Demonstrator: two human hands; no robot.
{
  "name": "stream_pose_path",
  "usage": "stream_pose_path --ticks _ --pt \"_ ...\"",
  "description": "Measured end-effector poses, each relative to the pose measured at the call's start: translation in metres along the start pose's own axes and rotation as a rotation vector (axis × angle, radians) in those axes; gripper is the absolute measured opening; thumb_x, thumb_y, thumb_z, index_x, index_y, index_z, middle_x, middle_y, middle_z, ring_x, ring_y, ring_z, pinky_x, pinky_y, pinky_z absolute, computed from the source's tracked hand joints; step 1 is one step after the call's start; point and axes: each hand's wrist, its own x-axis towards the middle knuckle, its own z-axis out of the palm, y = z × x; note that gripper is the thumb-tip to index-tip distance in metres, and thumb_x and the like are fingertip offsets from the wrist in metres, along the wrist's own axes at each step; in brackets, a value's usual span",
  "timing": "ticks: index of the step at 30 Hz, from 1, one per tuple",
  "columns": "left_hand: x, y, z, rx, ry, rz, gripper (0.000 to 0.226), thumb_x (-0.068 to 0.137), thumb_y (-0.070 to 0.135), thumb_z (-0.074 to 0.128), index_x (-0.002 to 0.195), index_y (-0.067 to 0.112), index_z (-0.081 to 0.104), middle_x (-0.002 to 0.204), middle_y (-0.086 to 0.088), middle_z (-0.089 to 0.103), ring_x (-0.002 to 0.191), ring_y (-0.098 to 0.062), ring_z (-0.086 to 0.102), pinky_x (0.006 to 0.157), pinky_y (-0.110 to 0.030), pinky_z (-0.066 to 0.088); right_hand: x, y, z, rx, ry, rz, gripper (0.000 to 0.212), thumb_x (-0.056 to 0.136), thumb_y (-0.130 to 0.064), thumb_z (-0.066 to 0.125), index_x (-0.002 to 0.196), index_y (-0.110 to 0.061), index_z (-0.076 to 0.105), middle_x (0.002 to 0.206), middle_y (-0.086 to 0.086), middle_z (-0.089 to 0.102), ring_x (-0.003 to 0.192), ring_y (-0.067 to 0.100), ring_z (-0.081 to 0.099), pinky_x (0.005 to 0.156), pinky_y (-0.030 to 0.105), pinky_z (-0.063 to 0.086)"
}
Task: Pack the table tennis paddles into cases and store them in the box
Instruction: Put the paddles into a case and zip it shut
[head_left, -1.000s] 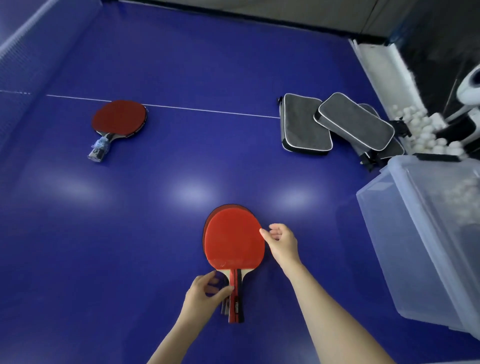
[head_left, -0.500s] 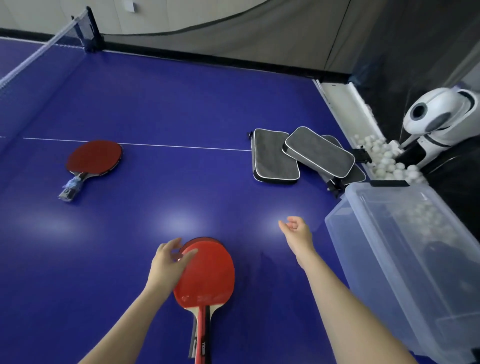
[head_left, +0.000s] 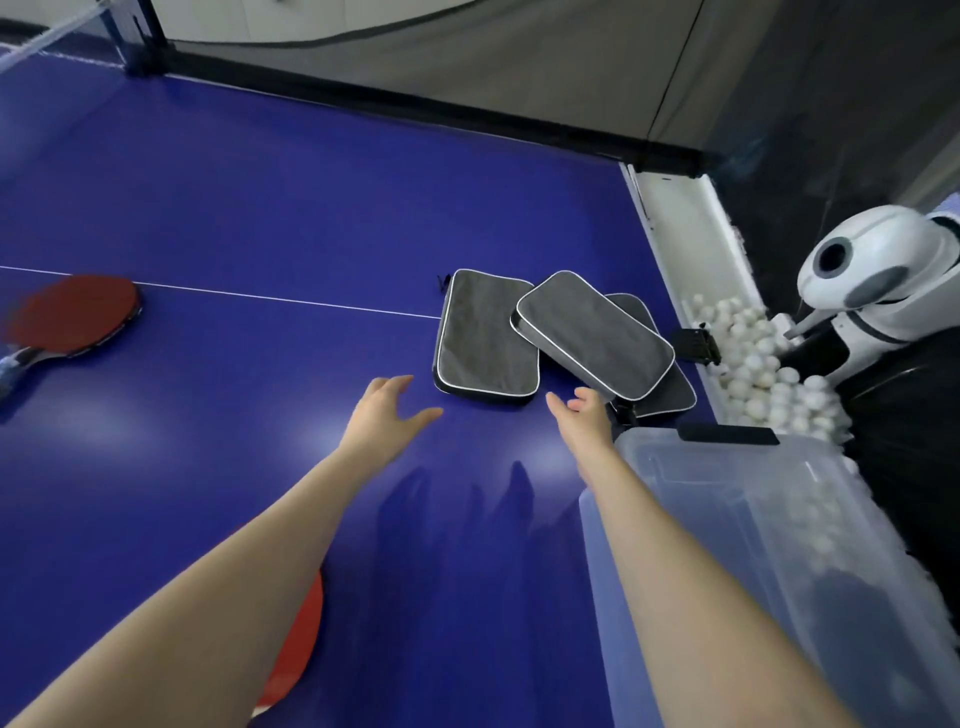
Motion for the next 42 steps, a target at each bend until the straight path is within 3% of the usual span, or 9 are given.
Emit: stream_pose_path --ticks 8,11,16,21,26,29,33,38,42 --pt "0.045 0.002 0.021 0.275 -0.104 0.028 0.071 0.086 0.042 0.066 0.144 0.014 0.037 0.141 -0.006 0.040 0.123 -0.025 0.048 0.100 -0.036 0.041 0.073 -0.003 0.014 0.327 0.148 0.266 0.053 0.091 -0.033 0.055 0.136 -0.008 0.042 0.136 0.010 0.051 0.113 0.029 0.051 0.095 0.036 0.043" --pt "0.060 0.002 0.024 0.351 -0.121 0.034 0.071 0.087 0.042 0.064 0.146 0.015 0.035 0.143 -0.005 0.038 0.124 -0.027 0.047 0.103 -0.039 0.041 0.096 -0.007 0.015 0.607 0.156 0.406 0.048 0.094 -0.031 0.048 0.139 -0.014 0.042 0.139 0.007 0.048 0.123 0.027 0.048 0.104 0.041 0.038" --pt "0.080 0.000 0.033 0.410 -0.153 0.024 0.069 0.089 0.043 0.062 0.146 0.016 0.034 0.143 -0.004 0.037 0.127 -0.026 0.043 0.104 -0.042 0.039 0.115 0.005 0.015 0.622 0.119 0.440 0.056 0.100 -0.038 0.034 0.142 -0.002 0.035 0.147 0.024 0.037 0.132 0.039 0.040 0.108 0.049 0.035" --pt "0.088 -0.004 0.042 0.423 -0.174 0.024 0.068 0.089 0.042 0.061 0.147 0.018 0.034 0.143 -0.003 0.038 0.125 -0.025 0.045 0.103 -0.040 0.040 0.133 -0.013 0.010 1.059 0.221 0.630 0.058 0.095 -0.039 0.049 0.145 -0.014 0.034 0.137 0.004 0.047 0.123 0.016 0.049 0.107 0.029 0.034" --pt "0.087 -0.005 0.039 0.438 -0.173 0.037 0.068 0.089 0.044 0.061 0.147 0.019 0.033 0.142 -0.003 0.038 0.127 -0.025 0.044 0.103 -0.039 0.040 0.129 -0.025 0.005 1.294 0.317 0.584 0.043 0.092 -0.016 0.055 0.133 -0.010 0.044 0.126 0.009 0.057 0.109 0.021 0.061 0.094 0.034 0.052" --pt "0.082 -0.002 0.032 0.400 -0.149 0.034 0.069 0.089 0.045 0.061 0.146 0.017 0.034 0.143 -0.003 0.038 0.126 -0.026 0.045 0.103 -0.040 0.041 0.117 -0.038 -0.001 1.279 0.299 0.507 0.040 0.091 -0.003 0.050 0.130 -0.004 0.042 0.124 0.015 0.054 0.110 0.028 0.058 0.094 0.042 0.052" --pt "0.070 0.002 0.014 0.299 -0.103 0.018 0.068 0.090 0.045 0.059 0.146 0.016 0.036 0.143 -0.004 0.038 0.123 -0.025 0.048 0.102 -0.036 0.039 0.094 -0.044 -0.006 1.167 0.174 0.393 0.037 0.091 0.000 0.052 0.127 0.000 0.044 0.122 0.015 0.055 0.103 0.028 0.059 0.094 0.042 0.051" --pt "0.045 0.002 -0.015 0.056 0.006 -0.073 0.062 0.091 0.047 0.055 0.142 0.015 0.041 0.138 -0.004 0.047 0.120 -0.019 0.050 0.095 -0.030 0.040 0.057 -0.055 -0.003 1.103 -0.018 0.249 0.026 0.091 -0.001 0.055 0.115 -0.012 0.050 0.101 0.009 0.060 0.082 0.021 0.059 0.091 0.043 0.050" --pt "0.020 -0.005 -0.045 -0.163 0.072 -0.176 0.064 0.090 0.055 0.051 0.142 0.020 0.041 0.132 0.004 0.053 0.107 -0.012 0.050 0.086 -0.028 0.038 0.014 -0.054 0.006 0.980 -0.177 0.171 0.016 0.091 -0.003 0.057 0.103 -0.012 0.059 0.095 0.007 0.063 0.080 0.021 0.060 0.072 0.036 0.053"
